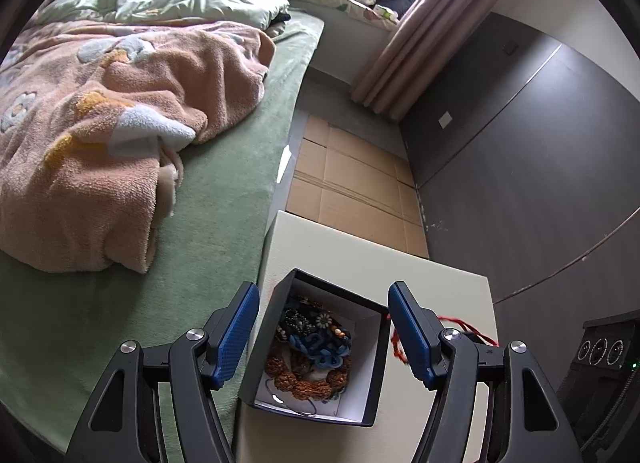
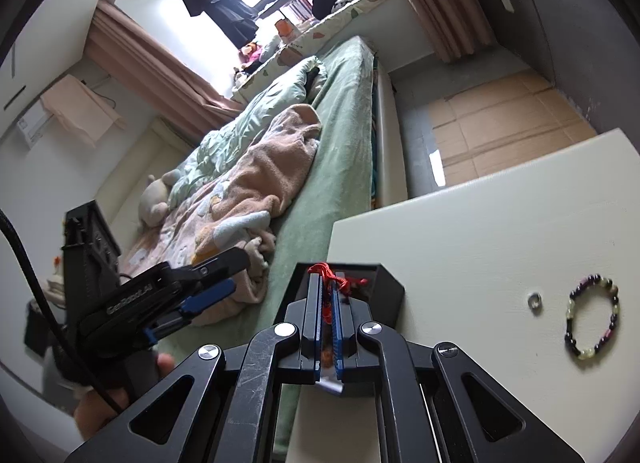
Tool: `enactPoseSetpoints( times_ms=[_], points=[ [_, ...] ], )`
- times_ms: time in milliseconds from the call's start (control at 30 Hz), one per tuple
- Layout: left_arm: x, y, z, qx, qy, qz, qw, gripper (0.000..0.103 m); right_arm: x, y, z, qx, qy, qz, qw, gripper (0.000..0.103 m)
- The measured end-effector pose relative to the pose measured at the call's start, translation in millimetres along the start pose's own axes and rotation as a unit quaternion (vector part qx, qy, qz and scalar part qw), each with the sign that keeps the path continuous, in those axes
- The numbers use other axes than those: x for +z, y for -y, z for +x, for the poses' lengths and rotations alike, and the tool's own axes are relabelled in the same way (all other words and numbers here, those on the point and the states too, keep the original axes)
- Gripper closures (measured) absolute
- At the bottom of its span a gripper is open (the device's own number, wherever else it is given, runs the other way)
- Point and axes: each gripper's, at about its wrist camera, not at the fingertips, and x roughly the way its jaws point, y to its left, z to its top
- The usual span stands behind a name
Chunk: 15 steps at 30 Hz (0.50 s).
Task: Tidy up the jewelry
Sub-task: 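Carry both items over the black box and open the left tool, then open the right tool to drop the red-string bracelet into the box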
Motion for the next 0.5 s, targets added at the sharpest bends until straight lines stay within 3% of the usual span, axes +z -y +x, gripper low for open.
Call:
enactPoseSetpoints(
  times_ms=[100, 233, 267, 367, 500],
  points=[
    [1, -2, 1, 0.0, -0.001, -0.003, 1.0, 0.035, 0, -4, 12, -0.012, -0.001, -0.001, 1.0, 0.097],
    [0, -2, 1, 0.001, -0.003, -0.001, 1.0, 0.035, -6, -4, 29, -0.017, -0.039, -0.001, 0.999, 0.095],
    [0, -2, 2, 0.001, -0.003, -0.001, 1.0, 0.035, -6, -3, 28, -0.016, -0.042, 0.001, 0.999, 0.091],
    [-1, 1, 1, -0.001, -0.004, 0.001, 1.0, 0.035, -7, 0, 16, -0.022, -0.028, -0.001, 0.999, 0.054],
    [-4, 7, 5, -0.005, -0.007, 0.007, 0.9999, 0.035, -3, 11, -4, -0.024, -0.014, 0.01, 1.0, 0.05]
  ],
)
